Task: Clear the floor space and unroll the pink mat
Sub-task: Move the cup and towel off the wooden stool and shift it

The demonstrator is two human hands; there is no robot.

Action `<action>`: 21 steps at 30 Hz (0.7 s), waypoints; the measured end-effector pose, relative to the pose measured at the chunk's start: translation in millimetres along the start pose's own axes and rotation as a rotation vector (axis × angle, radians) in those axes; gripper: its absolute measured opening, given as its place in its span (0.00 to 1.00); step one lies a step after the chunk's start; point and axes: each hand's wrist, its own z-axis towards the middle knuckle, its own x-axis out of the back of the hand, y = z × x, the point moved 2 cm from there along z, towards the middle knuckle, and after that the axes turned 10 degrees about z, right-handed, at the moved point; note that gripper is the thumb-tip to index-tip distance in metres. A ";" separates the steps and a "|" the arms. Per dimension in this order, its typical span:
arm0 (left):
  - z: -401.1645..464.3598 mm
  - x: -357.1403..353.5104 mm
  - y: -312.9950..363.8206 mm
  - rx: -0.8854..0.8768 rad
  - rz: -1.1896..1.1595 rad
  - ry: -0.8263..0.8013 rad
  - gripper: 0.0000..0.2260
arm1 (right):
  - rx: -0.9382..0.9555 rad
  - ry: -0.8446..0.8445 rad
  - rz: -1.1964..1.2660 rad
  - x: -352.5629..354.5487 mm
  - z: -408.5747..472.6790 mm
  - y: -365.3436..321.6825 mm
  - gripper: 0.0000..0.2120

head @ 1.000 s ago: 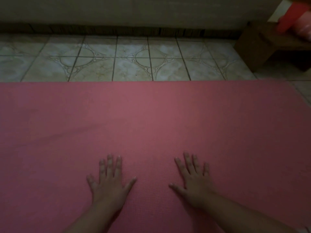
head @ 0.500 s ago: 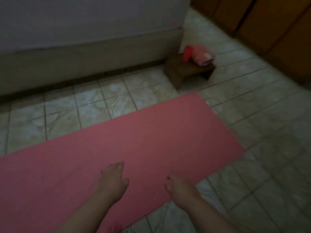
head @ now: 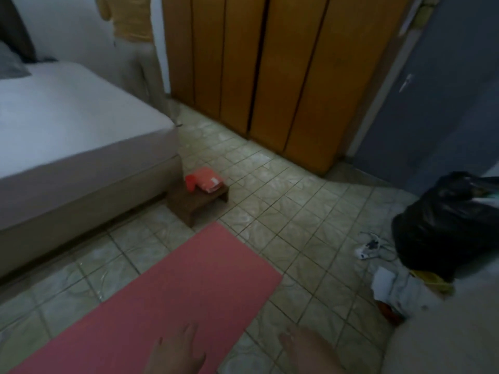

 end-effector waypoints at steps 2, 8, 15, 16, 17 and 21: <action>-1.7 5.0 24.7 -0.015 0.019 0.001 0.33 | 0.056 0.082 -0.024 38.7 -1.9 0.8 0.23; -2.3 -4.5 75.9 -0.045 0.058 -0.085 0.32 | 0.118 0.157 -0.029 152.6 17.0 -9.9 0.24; 13.5 -12.2 107.3 -0.035 0.170 -0.246 0.32 | 0.187 0.244 -0.057 245.1 61.2 -30.5 0.31; 20.0 -9.1 111.3 -0.046 0.184 -0.264 0.32 | 0.188 0.248 -0.042 254.0 70.1 -31.5 0.31; 28.6 -5.3 115.8 -0.052 0.194 -0.272 0.32 | 0.188 0.255 -0.036 261.4 79.3 -31.8 0.31; 84.6 22.3 136.6 -0.048 0.192 -0.246 0.31 | 0.174 0.252 -0.103 279.9 117.8 -25.0 0.29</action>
